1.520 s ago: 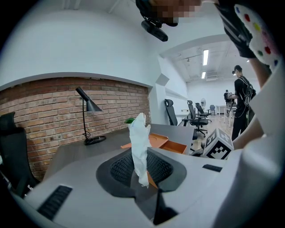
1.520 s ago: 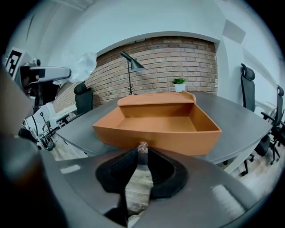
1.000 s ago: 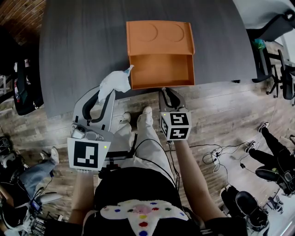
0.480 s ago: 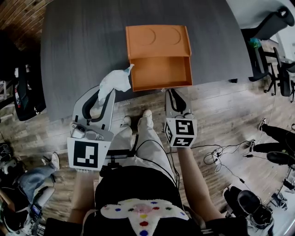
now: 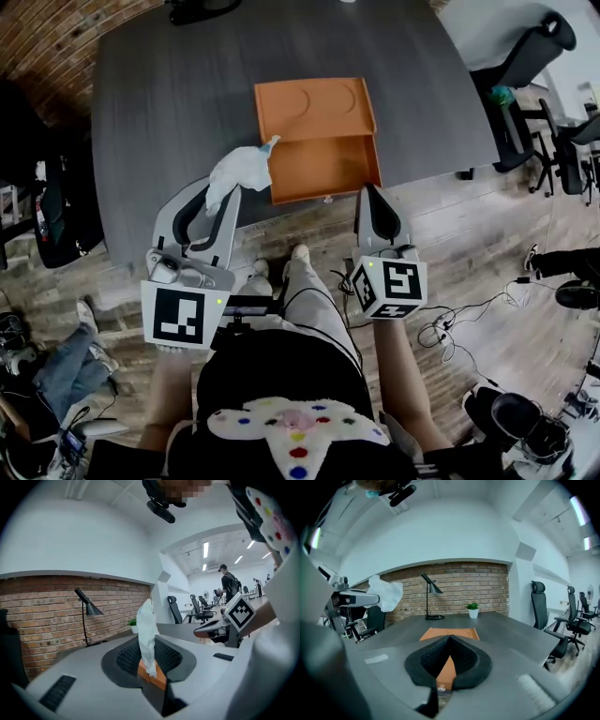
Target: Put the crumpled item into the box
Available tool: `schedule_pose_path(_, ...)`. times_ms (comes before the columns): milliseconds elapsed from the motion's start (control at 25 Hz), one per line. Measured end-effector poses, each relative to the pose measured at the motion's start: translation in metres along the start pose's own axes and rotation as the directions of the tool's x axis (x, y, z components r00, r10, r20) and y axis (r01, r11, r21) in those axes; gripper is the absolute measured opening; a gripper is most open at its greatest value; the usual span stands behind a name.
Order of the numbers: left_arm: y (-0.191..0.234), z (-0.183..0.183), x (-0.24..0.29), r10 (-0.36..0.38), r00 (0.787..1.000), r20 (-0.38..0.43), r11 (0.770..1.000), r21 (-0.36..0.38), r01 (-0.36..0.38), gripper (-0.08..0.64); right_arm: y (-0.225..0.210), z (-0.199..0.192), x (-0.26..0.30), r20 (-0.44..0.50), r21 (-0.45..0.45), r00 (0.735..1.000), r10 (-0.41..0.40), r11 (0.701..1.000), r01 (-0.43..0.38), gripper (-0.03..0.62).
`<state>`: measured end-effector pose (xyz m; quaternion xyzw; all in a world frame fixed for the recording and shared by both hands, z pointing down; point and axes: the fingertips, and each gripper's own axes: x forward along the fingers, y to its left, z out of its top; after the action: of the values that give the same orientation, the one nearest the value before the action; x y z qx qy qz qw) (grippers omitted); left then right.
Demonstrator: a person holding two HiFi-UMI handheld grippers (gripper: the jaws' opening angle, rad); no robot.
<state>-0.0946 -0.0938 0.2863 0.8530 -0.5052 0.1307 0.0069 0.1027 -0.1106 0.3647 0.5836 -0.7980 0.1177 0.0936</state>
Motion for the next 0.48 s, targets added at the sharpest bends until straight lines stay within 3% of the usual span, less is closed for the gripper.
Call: schedule_pose_path(480,-0.004,0.039,0.006,-0.027,0.998,0.051,0.999,0.041,0.025,0.069,-0.007,0.075,-0.026,0.117,-0.022,0.993,0.002,1.0,0.0,0.009)
